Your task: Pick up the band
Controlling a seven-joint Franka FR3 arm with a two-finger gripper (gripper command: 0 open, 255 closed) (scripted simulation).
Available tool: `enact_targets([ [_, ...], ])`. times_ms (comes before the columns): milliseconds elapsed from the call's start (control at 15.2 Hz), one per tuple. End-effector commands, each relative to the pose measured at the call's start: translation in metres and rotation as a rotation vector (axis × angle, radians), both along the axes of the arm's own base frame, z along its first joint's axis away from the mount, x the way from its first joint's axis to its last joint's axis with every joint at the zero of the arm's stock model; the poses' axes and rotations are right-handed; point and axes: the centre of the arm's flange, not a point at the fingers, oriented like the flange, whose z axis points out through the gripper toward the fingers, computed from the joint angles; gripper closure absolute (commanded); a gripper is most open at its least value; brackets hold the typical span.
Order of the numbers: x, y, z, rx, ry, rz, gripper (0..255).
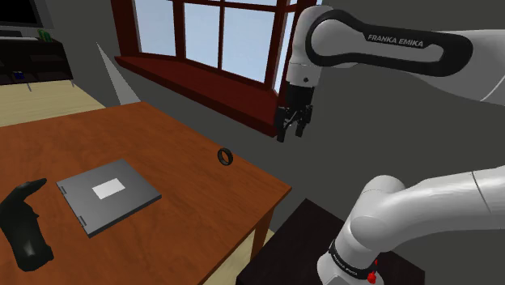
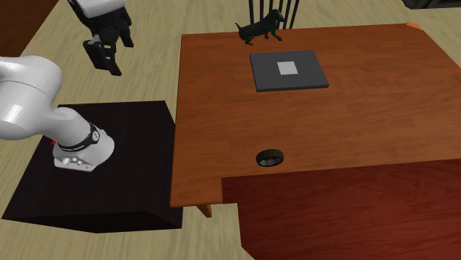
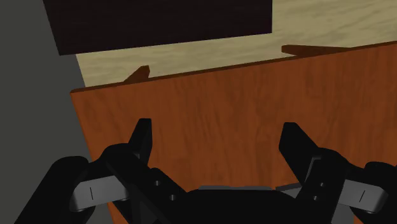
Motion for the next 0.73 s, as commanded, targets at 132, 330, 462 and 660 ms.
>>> enact_targets([
  [132,0.022,-0.006,-0.014,-0.002,0.003,0.003,0],
  [330,0.054,-0.016,-0.036,-0.004,0.006,0.008,0],
  [462,0.076,-0.022,-0.050,-0.005,0.009,0.011,0],
  [660,0.108,-0.032,-0.071,-0.008,0.013,0.016,0],
])
